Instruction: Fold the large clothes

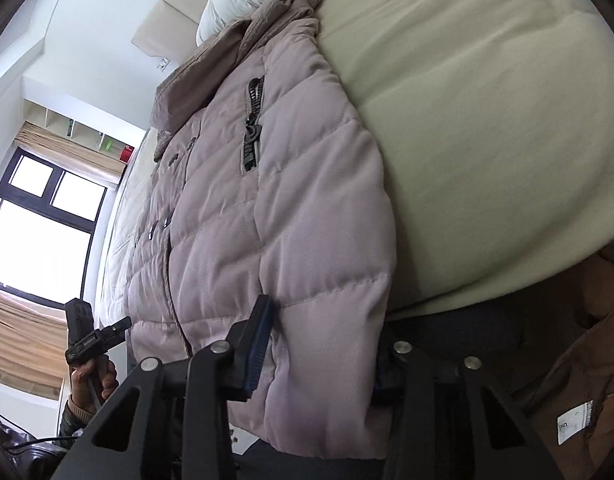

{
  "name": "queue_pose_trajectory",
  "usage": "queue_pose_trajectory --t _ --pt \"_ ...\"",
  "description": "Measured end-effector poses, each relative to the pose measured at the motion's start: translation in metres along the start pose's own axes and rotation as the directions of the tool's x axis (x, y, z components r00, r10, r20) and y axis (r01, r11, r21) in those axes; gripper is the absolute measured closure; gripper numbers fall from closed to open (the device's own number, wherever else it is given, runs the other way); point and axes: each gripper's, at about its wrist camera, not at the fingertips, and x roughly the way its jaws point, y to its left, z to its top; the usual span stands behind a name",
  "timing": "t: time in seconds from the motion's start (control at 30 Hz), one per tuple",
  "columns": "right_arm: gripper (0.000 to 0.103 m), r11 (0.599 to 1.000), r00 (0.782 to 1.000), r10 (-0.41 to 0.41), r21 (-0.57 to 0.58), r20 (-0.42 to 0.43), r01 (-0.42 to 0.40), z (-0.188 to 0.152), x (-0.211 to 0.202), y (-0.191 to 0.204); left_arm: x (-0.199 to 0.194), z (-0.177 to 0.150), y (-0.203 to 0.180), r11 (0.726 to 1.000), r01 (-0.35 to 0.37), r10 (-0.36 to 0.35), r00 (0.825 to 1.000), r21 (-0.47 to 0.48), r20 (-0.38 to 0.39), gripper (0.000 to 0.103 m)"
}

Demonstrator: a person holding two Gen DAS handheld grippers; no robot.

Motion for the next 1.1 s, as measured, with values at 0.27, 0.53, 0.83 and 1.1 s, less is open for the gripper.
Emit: queue_pose_trajectory --t 0.27,0.53,0.83,1.1 --pt "0.092 0.993 0.997 -0.071 -0.096 0.029 0.074 -0.003 -0.003 0.030 0.004 -0.004 -0.027 0.996 0.039 -0.036 0.999 0.079 -0.034 0.091" --pt "0.095 0.981 0.995 -0.072 -0.176 0.075 0.085 -0.024 -0.036 0.059 -0.036 -0.038 -0.048 0.988 0.093 -0.086 0.995 0.127 -0.053 0.098" --pt "0.095 0.975 0.967 0.174 -0.172 0.187 -0.142 -0.004 -0.090 0.090 -0.119 0.003 -0.056 0.952 0.303 -0.306 0.946 0.043 0.109 0.099" --pt "0.095 0.945 0.881 0.256 -0.293 0.398 -0.142 0.148 -0.099 0.165 -0.151 0.186 -0.098 0.942 0.315 -0.336 0.879 0.117 0.338 0.099"
